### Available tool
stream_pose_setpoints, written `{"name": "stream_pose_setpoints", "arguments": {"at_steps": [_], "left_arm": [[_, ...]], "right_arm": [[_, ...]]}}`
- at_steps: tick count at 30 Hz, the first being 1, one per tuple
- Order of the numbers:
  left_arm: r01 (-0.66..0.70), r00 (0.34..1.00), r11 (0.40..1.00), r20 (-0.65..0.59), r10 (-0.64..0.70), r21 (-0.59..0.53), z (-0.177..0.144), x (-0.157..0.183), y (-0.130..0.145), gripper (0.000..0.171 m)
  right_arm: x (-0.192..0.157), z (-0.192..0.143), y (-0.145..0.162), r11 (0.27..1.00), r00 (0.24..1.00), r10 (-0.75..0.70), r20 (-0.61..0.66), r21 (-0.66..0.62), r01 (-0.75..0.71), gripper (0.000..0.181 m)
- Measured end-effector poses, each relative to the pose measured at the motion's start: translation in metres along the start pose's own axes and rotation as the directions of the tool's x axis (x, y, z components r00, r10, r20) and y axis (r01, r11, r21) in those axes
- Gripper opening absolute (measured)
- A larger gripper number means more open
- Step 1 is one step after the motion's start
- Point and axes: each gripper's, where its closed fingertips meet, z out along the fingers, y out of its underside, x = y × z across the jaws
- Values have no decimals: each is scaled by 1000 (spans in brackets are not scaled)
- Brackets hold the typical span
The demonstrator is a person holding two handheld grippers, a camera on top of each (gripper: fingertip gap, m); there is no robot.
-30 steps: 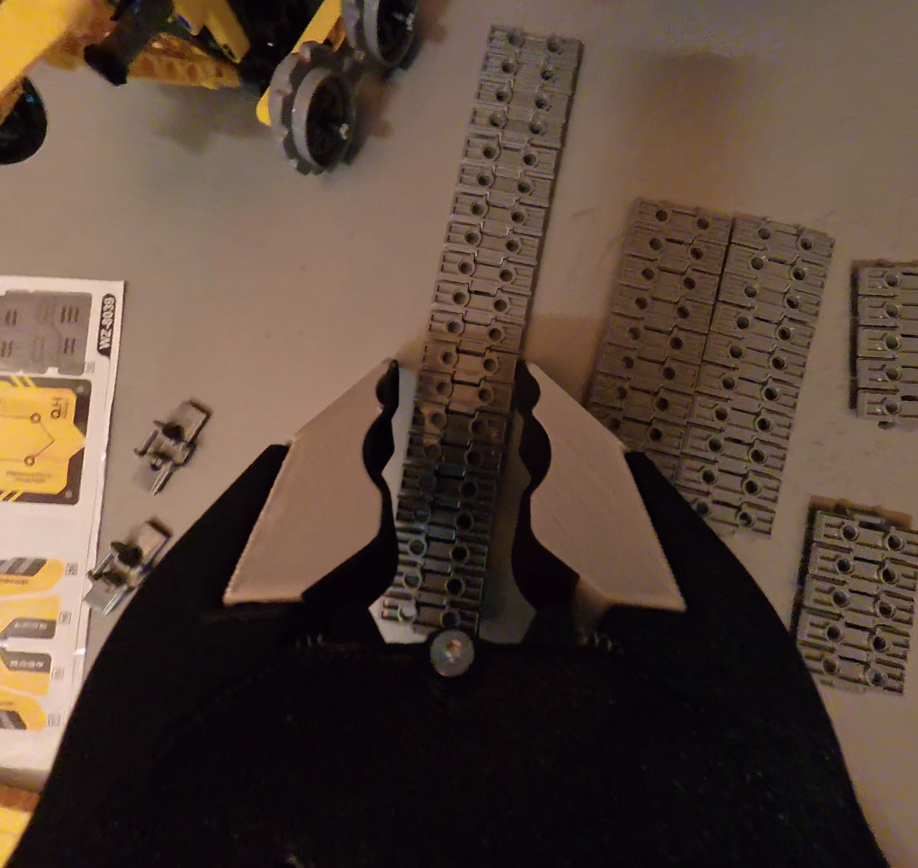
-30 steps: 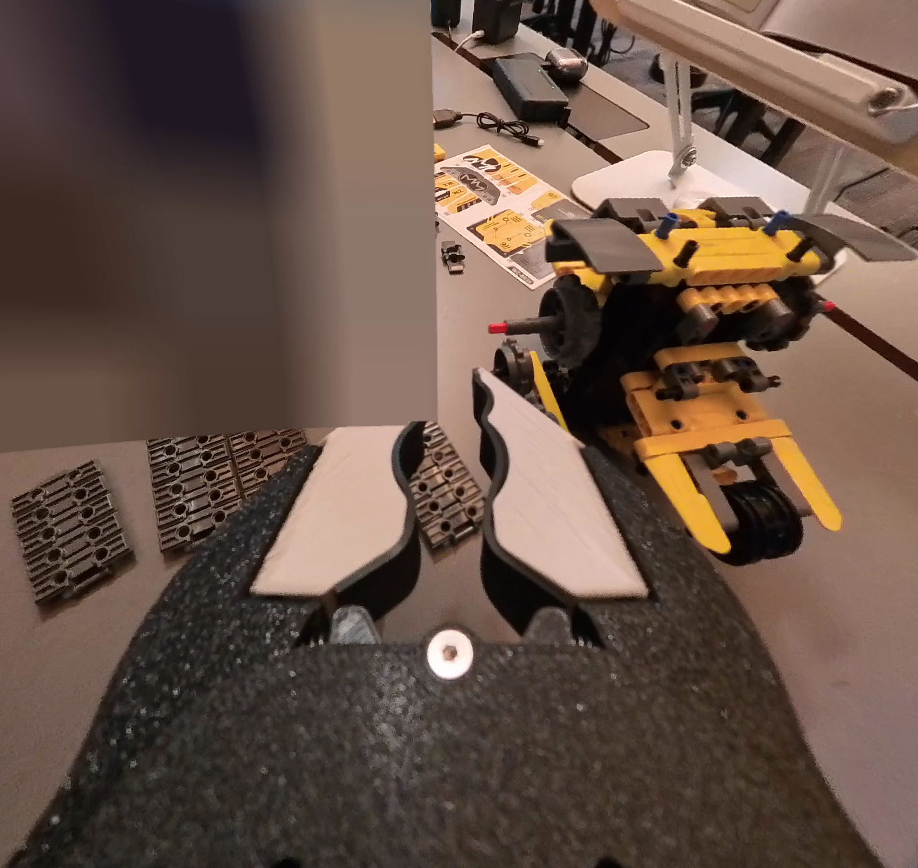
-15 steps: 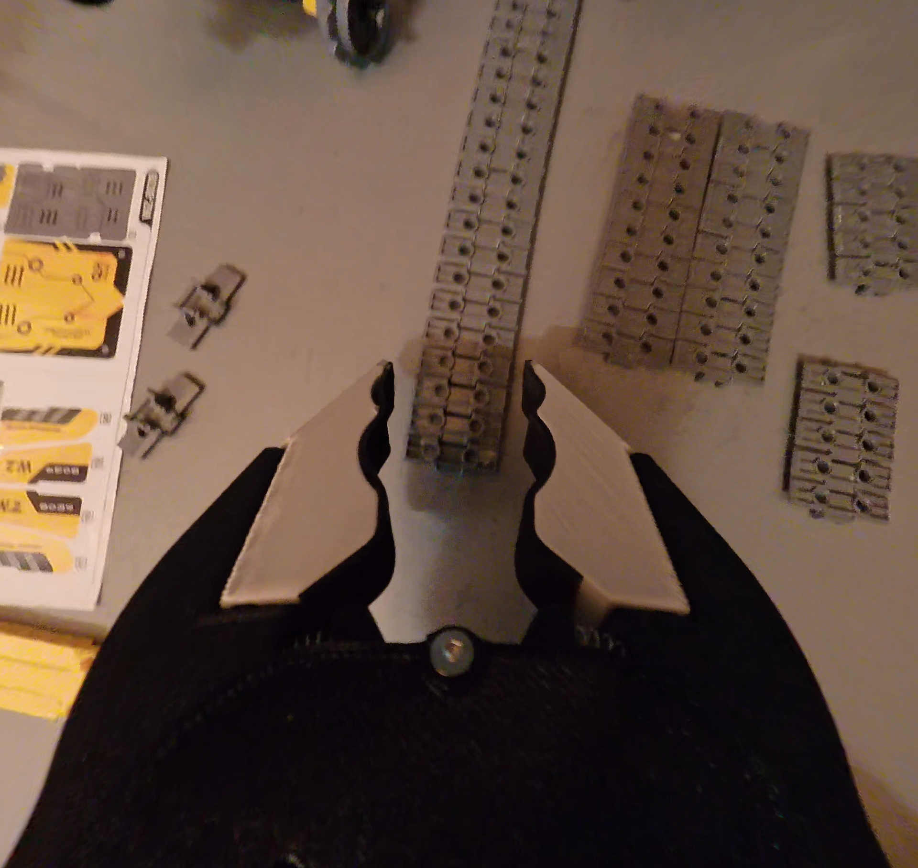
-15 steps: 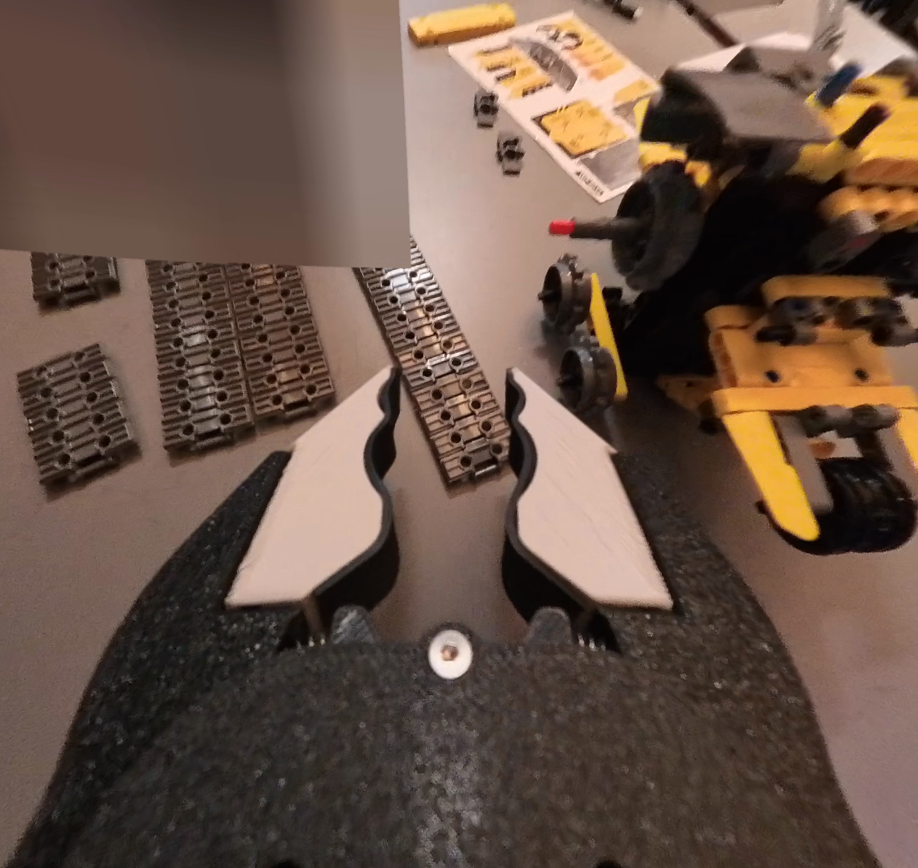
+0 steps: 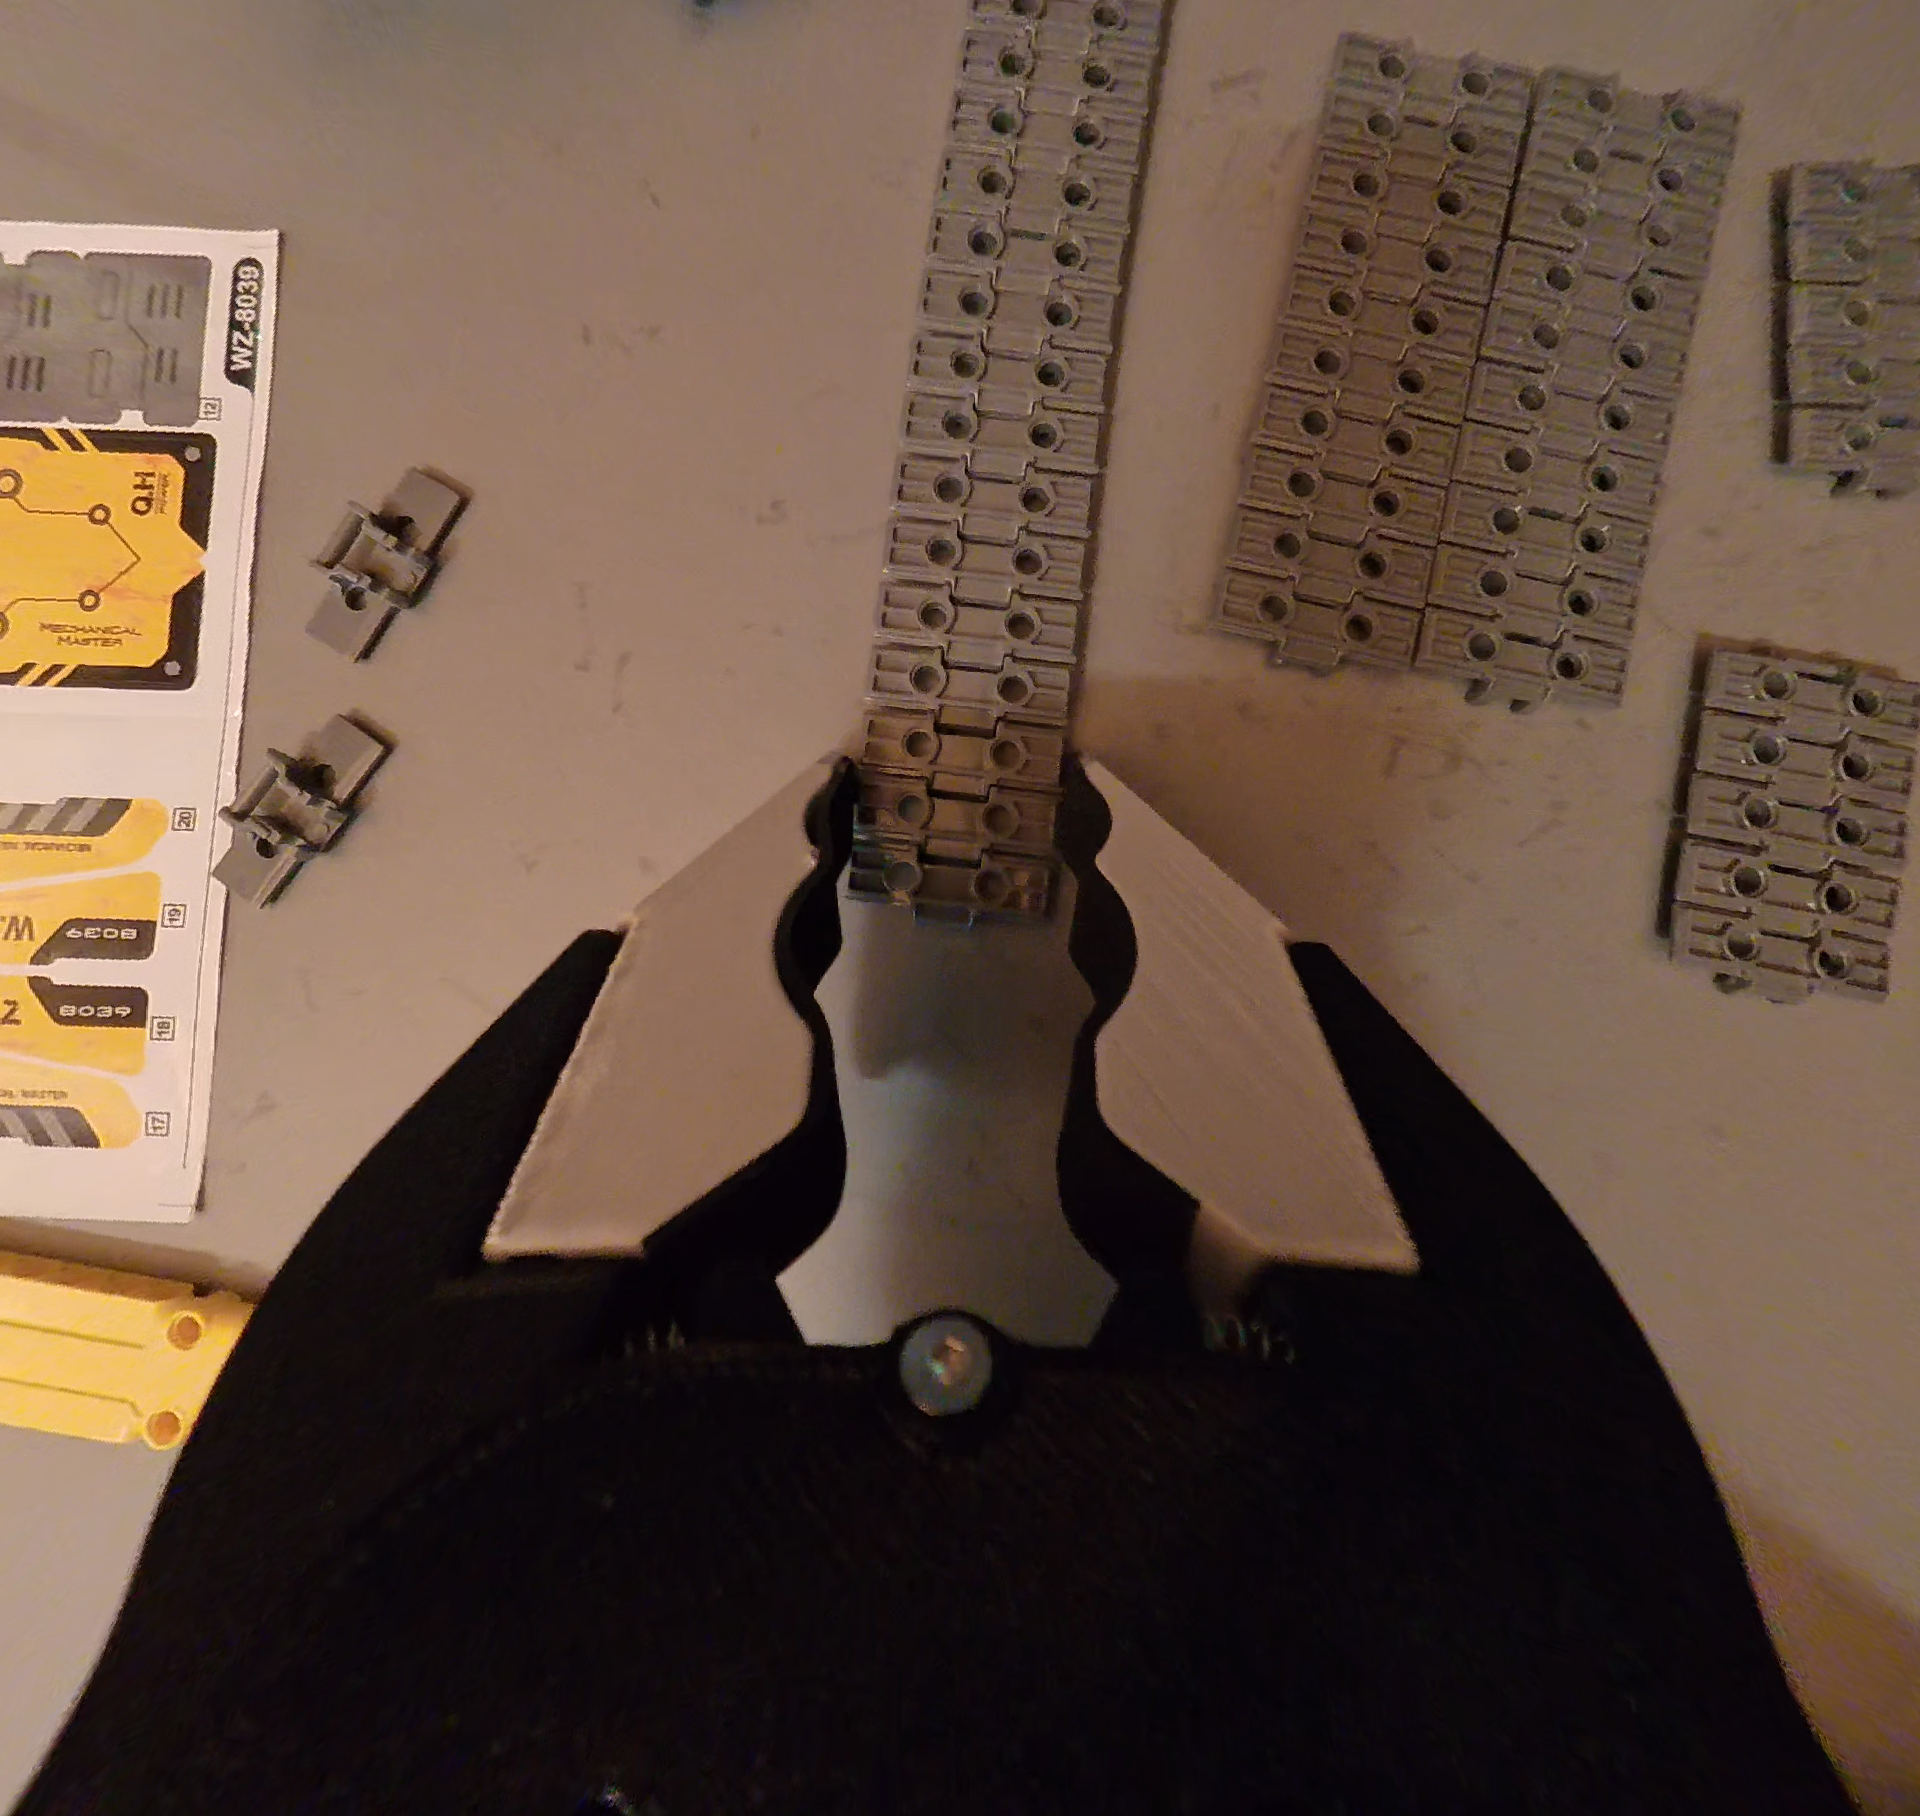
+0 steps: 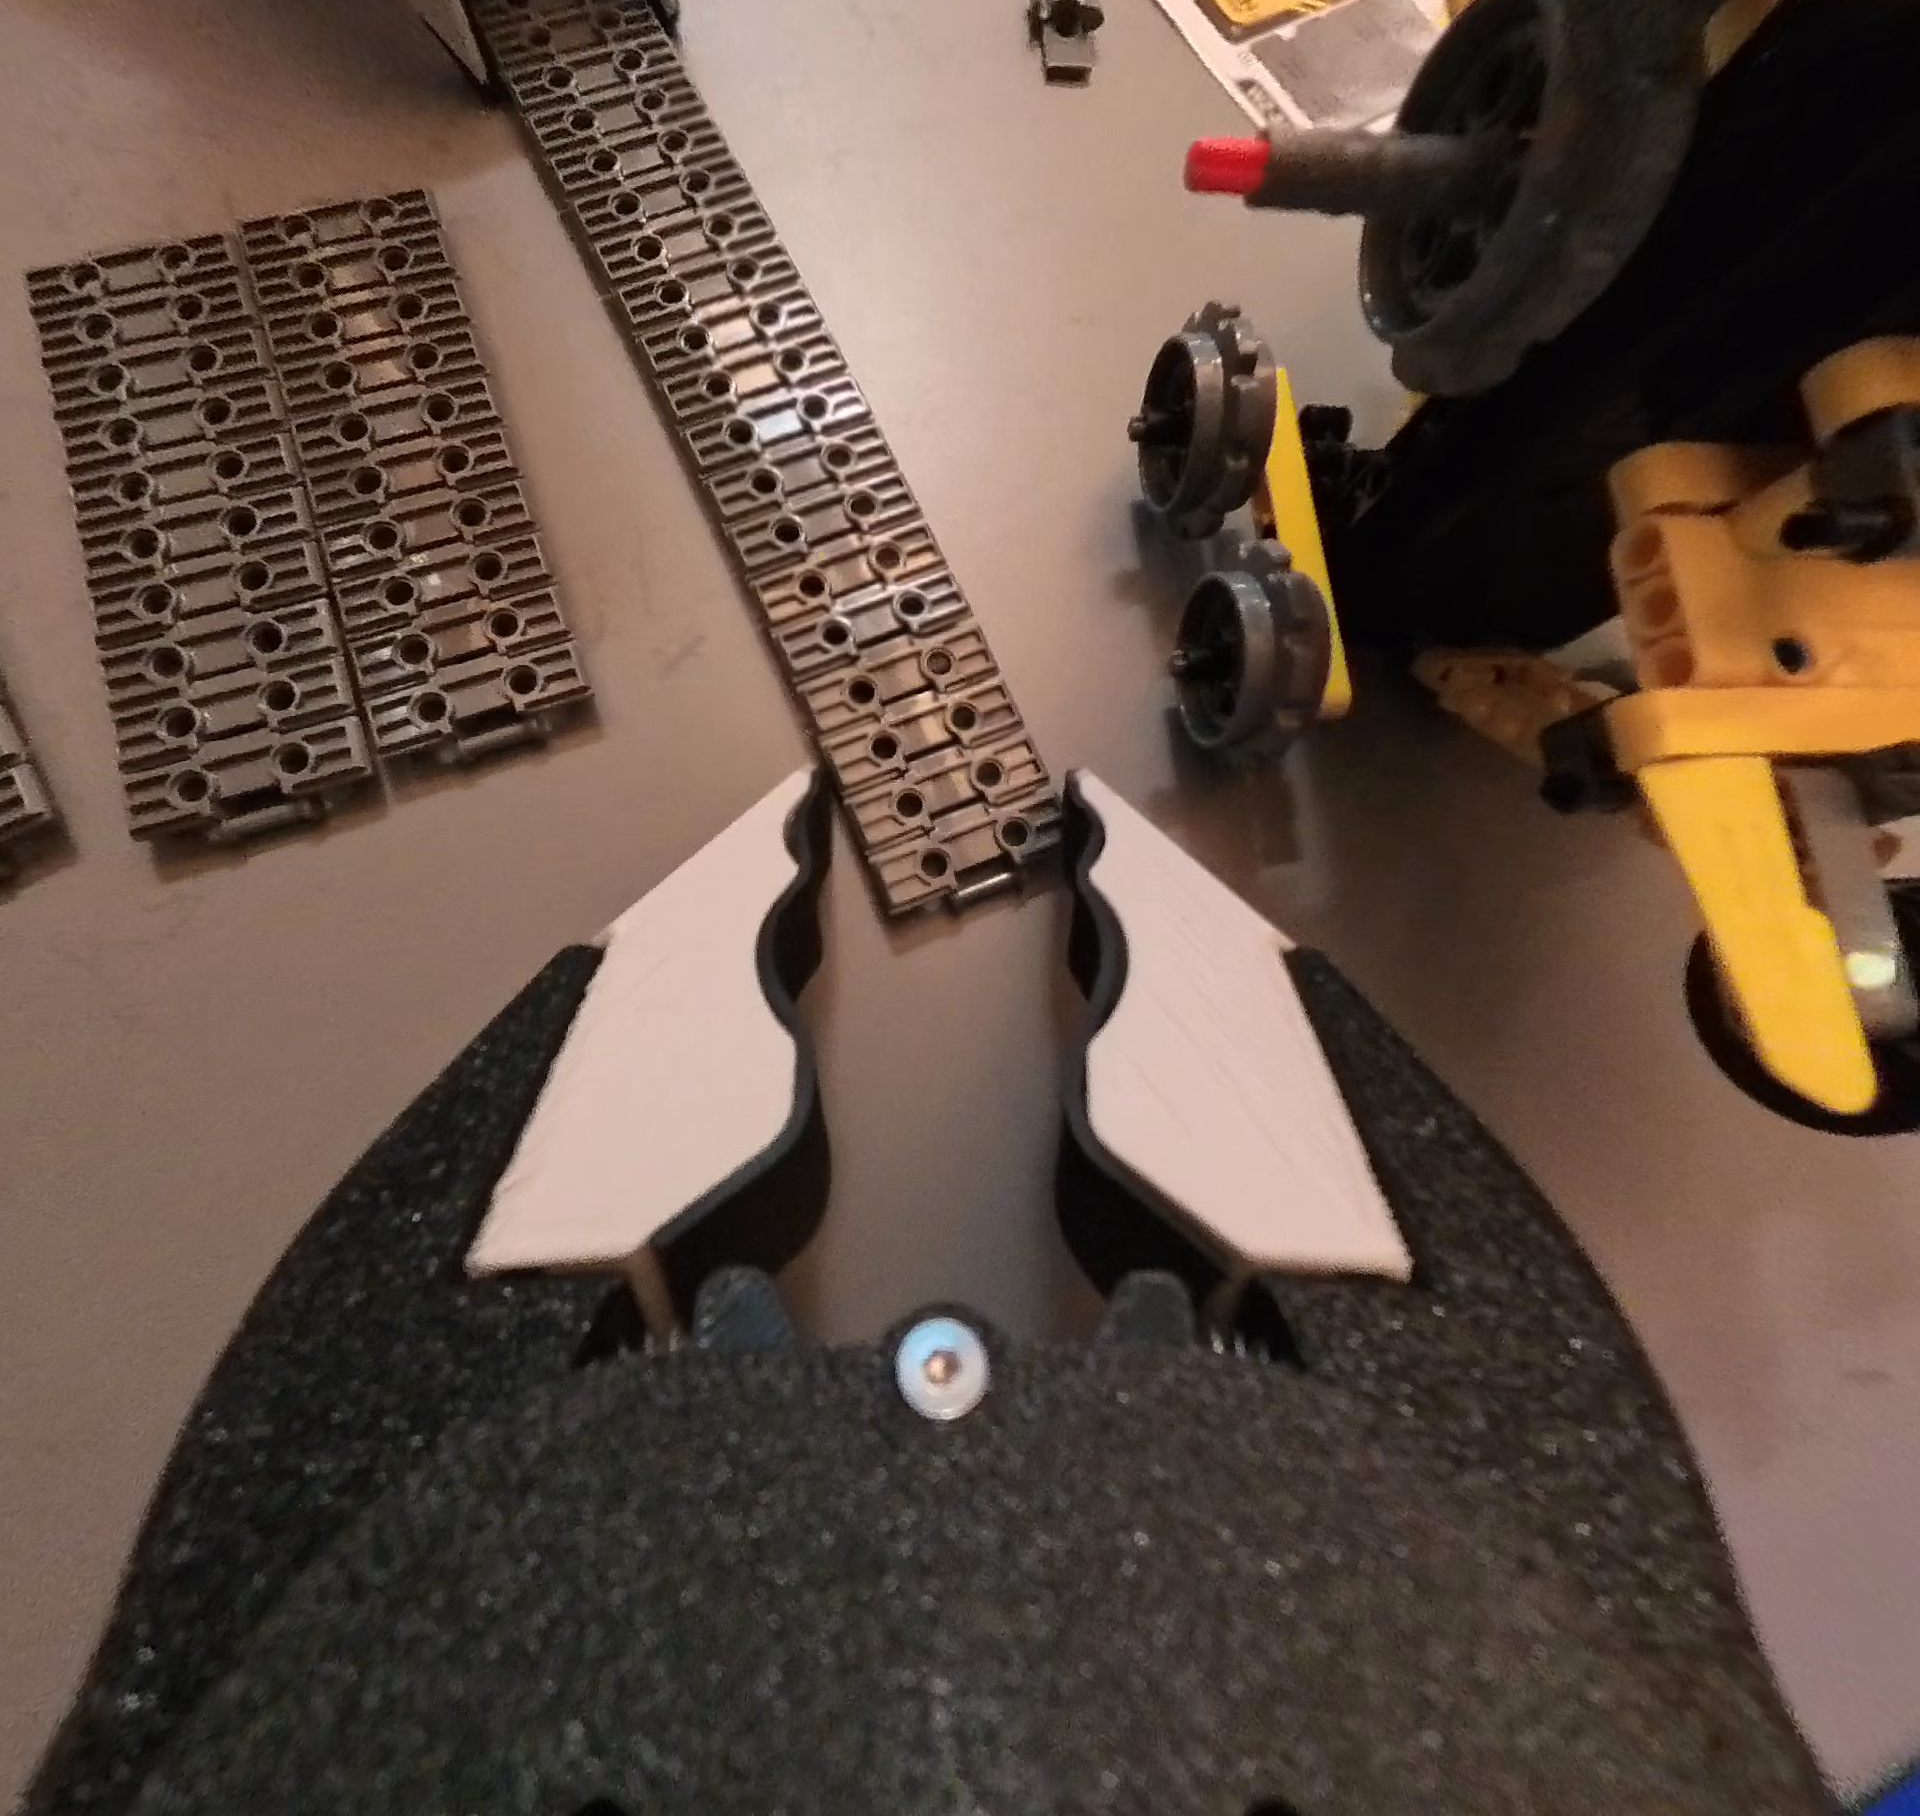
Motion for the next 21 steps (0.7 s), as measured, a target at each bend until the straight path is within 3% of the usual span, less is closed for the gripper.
{"name": "stream_pose_setpoints", "arguments": {"at_steps": [16, 21], "left_arm": [[19, 1000, 1000, 22, -18, -17, -7, -7, 10, 40], [10, 999, 1000, 42, -10, -15, -10, -8, 9, 44]], "right_arm": [[-6, 0, -1, 1000, 999, -28, 17, -1, 28, 44], [-19, -16, -29, 991, 998, -53, 44, 123, 47, 49]]}}
